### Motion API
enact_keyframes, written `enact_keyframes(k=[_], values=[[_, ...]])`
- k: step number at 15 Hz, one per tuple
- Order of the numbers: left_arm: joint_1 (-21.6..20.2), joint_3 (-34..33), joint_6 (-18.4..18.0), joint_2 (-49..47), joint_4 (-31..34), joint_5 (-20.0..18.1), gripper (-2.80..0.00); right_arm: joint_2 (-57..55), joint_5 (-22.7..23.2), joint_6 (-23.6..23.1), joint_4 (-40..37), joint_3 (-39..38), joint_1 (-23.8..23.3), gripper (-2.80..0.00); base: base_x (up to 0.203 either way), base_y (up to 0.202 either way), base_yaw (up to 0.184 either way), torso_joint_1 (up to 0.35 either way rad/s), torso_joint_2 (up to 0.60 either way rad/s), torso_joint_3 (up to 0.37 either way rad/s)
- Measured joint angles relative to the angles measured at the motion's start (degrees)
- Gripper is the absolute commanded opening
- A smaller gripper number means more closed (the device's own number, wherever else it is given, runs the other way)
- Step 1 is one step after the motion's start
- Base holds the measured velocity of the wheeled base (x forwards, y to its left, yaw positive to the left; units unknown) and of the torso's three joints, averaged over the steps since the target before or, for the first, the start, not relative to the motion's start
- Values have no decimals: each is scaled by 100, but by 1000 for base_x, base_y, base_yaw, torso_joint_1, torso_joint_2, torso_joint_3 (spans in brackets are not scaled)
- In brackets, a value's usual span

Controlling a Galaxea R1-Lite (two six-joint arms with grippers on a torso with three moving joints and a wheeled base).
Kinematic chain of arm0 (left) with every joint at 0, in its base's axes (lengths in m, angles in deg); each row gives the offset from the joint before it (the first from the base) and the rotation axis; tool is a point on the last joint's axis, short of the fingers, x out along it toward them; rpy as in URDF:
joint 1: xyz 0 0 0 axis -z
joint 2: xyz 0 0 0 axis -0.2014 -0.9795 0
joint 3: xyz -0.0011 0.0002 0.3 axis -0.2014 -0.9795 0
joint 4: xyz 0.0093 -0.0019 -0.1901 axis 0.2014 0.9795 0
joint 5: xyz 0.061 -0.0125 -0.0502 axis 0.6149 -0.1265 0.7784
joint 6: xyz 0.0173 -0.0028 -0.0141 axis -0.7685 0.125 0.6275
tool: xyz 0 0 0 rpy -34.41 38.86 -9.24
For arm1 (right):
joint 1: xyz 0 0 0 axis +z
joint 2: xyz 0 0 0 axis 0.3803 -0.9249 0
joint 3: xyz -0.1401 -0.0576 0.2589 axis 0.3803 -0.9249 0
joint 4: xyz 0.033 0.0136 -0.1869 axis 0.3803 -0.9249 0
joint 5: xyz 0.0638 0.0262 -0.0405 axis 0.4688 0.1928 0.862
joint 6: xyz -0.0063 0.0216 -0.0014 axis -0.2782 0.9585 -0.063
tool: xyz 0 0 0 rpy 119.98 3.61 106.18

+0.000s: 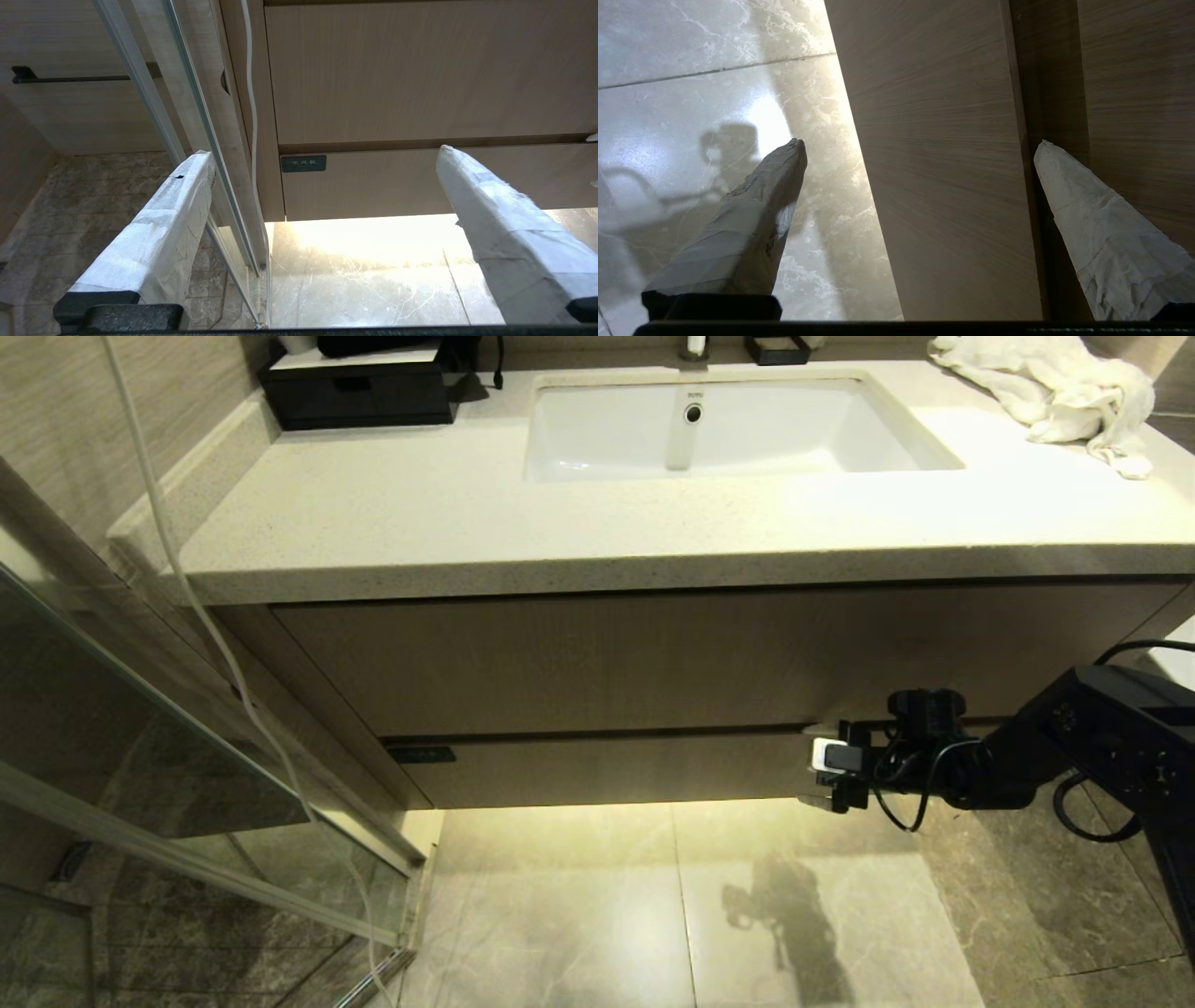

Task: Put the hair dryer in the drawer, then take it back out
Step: Pull open the drawer

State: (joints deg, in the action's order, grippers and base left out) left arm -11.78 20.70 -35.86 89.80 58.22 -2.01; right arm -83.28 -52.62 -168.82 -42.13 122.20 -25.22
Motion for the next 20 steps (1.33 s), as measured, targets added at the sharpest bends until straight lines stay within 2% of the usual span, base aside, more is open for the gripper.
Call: enact_keyframes(k=[7,20], values=[[0,0,2,0,5,2,0,-194,-6,242,250,173,-2,0,0,0,0,0,0,0],[0,0,2,0,4,-2,0,-396,-120,320,371,264,-5,0,0,0,0,0,0,0]])
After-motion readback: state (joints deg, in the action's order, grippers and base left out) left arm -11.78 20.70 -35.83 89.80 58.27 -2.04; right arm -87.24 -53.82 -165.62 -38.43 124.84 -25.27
